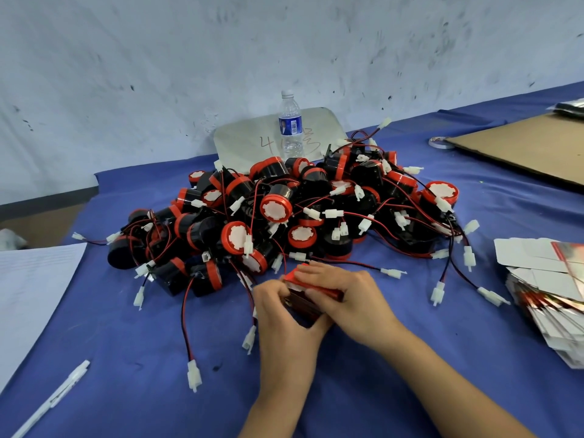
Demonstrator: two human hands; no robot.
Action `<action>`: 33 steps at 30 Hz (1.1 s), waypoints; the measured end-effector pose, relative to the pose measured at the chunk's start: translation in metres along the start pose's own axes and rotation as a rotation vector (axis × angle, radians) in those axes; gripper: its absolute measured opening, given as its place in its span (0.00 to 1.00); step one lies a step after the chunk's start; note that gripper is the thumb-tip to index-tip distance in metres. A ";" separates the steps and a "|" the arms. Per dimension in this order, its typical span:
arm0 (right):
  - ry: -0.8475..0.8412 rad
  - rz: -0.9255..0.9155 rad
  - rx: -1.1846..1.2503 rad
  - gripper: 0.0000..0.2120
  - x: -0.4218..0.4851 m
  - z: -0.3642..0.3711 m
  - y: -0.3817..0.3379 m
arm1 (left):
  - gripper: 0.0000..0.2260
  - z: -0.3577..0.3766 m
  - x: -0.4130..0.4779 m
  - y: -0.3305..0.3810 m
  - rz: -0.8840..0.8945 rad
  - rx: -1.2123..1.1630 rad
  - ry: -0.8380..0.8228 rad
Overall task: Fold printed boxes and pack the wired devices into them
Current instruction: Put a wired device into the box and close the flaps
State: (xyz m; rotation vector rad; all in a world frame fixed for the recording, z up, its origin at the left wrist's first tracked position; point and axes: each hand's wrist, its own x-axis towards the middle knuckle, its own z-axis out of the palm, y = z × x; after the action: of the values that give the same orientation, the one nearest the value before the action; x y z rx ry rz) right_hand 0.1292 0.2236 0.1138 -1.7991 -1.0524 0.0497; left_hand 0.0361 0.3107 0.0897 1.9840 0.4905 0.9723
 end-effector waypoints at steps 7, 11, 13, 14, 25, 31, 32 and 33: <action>-0.073 -0.089 -0.166 0.13 0.001 0.004 0.001 | 0.47 -0.003 0.002 -0.005 -0.078 -0.024 -0.085; -0.153 -0.049 -0.233 0.16 0.001 0.003 0.000 | 0.46 -0.005 0.002 -0.004 -0.083 -0.009 -0.098; -0.228 -0.040 -0.332 0.19 0.002 0.004 0.000 | 0.45 -0.005 0.002 -0.004 -0.066 0.018 -0.103; -0.252 -0.043 -0.383 0.20 0.001 0.005 0.000 | 0.45 -0.005 0.001 -0.005 -0.051 0.032 -0.106; -0.071 -0.084 -0.245 0.20 -0.007 0.008 0.004 | 0.40 -0.007 0.002 -0.005 0.038 0.161 -0.188; 0.252 0.220 0.379 0.12 0.002 -0.011 0.005 | 0.35 -0.015 0.005 0.000 0.097 0.008 -0.226; 0.227 0.269 0.473 0.15 0.002 -0.014 0.005 | 0.34 -0.015 0.004 0.001 0.069 -0.026 -0.214; 0.187 0.297 0.544 0.17 0.003 -0.015 0.006 | 0.34 -0.015 0.003 0.002 0.025 -0.061 -0.190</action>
State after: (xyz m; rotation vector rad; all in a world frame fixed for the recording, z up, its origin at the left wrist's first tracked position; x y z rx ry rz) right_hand 0.1416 0.2143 0.1181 -1.4114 -0.5597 0.3126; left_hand 0.0264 0.3196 0.0980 2.0074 0.3280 0.7948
